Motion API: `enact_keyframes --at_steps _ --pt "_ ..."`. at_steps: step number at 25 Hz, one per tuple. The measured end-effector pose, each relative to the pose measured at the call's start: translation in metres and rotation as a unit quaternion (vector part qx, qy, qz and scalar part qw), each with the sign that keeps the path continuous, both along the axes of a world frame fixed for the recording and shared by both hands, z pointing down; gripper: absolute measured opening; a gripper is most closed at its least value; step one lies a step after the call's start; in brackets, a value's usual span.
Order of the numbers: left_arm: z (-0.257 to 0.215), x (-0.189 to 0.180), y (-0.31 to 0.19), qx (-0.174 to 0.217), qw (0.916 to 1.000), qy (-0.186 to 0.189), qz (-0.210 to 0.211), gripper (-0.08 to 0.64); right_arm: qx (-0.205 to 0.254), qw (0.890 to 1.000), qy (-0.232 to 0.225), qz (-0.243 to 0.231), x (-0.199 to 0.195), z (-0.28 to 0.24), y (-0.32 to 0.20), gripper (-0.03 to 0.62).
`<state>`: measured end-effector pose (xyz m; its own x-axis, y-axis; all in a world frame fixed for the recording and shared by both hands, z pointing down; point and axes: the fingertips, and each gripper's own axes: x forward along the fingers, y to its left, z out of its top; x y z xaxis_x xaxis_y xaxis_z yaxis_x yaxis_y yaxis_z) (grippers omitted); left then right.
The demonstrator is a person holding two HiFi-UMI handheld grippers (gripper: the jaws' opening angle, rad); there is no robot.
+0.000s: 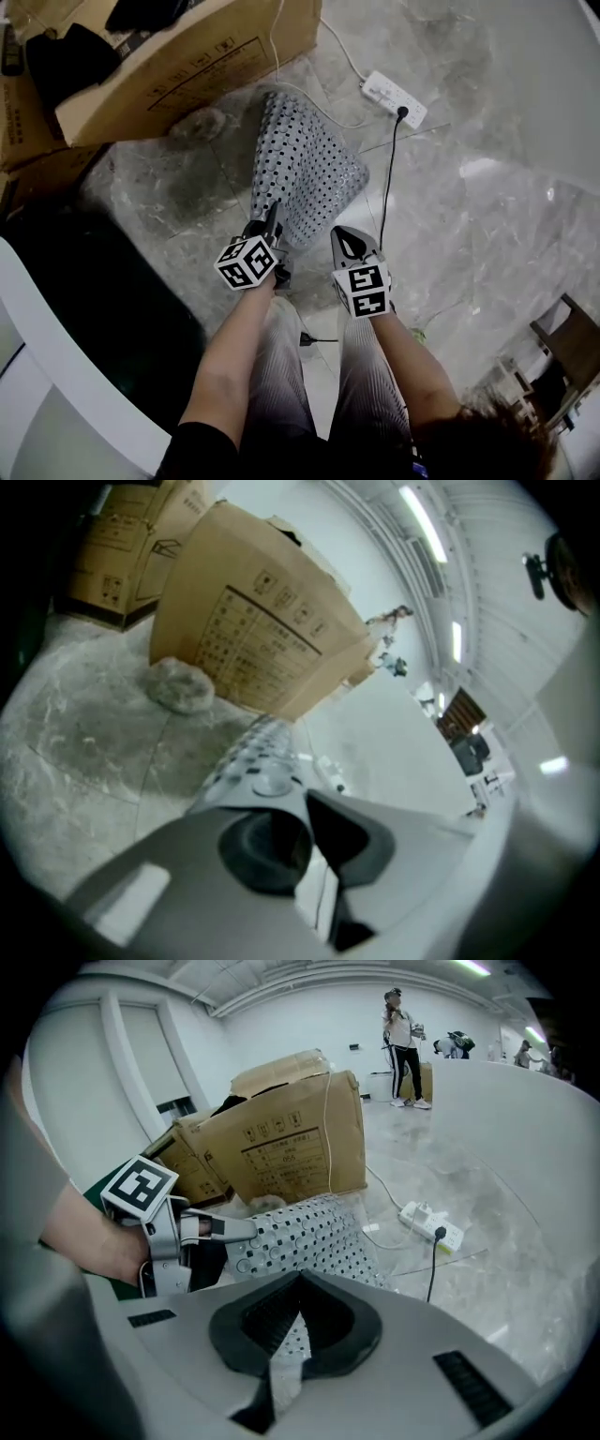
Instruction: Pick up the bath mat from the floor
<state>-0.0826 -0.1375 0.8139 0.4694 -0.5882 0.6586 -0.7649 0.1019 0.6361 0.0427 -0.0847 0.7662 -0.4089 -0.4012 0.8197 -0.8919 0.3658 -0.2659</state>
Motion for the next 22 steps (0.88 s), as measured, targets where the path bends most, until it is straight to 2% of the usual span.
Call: enact_keyframes --at_steps 8,14,22 --pt "-0.075 0.009 0.006 0.010 0.9985 -0.015 0.052 0.028 0.017 1.000 0.012 -0.004 0.017 -0.063 -0.027 -0.002" --pt "-0.131 0.010 0.017 0.008 0.9986 -0.021 0.048 0.028 0.014 1.000 0.015 -0.007 0.029 -0.105 -0.024 -0.002" --pt "-0.209 -0.010 0.039 0.020 0.9979 -0.035 0.051 0.028 0.030 0.999 0.009 -0.019 0.034 -0.167 -0.025 -0.002"
